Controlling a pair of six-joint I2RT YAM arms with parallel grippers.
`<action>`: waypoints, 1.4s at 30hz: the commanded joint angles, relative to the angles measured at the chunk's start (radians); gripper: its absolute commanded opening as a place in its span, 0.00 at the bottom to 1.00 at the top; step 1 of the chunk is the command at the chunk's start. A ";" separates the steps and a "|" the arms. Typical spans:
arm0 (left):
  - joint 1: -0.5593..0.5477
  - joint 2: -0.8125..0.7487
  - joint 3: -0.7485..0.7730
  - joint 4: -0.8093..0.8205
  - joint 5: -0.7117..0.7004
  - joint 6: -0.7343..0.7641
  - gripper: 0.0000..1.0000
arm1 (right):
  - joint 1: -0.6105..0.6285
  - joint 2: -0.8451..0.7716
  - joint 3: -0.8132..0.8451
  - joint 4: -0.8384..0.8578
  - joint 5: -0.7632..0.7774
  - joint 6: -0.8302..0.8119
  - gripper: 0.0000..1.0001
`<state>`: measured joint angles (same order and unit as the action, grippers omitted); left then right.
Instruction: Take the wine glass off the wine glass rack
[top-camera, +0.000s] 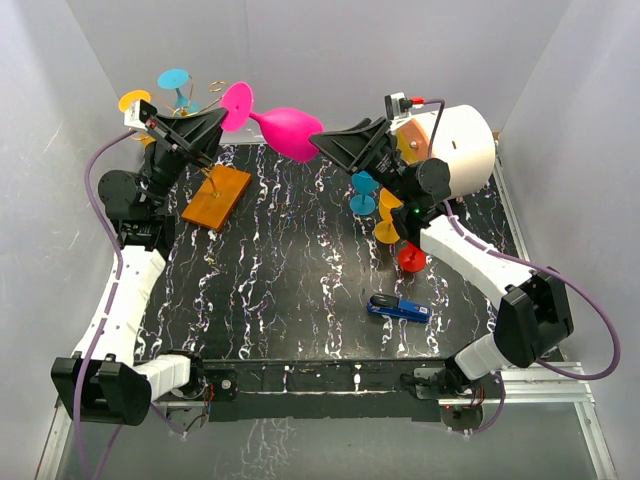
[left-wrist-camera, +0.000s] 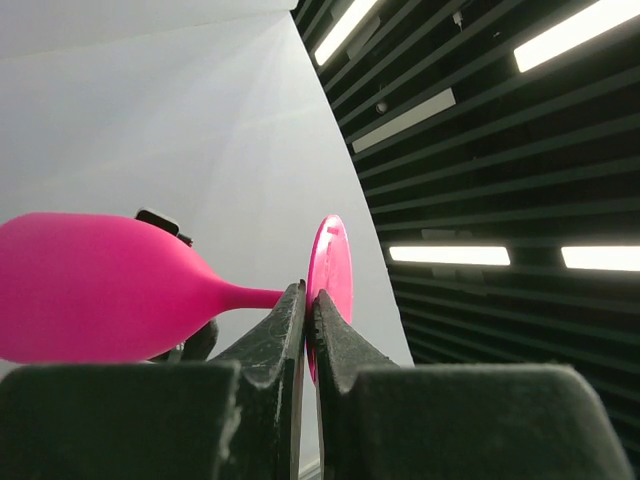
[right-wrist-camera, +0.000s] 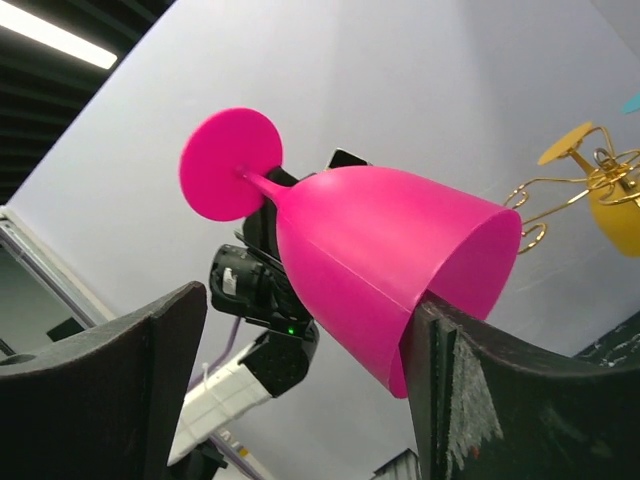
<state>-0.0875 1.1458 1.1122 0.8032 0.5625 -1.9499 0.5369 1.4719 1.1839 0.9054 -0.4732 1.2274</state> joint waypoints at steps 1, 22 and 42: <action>-0.003 -0.036 -0.032 0.054 0.011 -0.007 0.00 | 0.017 -0.025 0.045 0.139 0.008 0.059 0.69; -0.003 -0.071 -0.135 -0.030 -0.002 0.054 0.20 | 0.034 -0.112 -0.029 0.126 0.057 0.095 0.00; 0.004 -0.270 -0.202 -0.538 -0.002 0.558 0.99 | 0.024 -0.309 -0.069 -0.598 0.380 -0.332 0.00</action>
<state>-0.0879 0.9508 0.8661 0.5053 0.5591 -1.6356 0.5674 1.2087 1.0977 0.5716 -0.2550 1.0496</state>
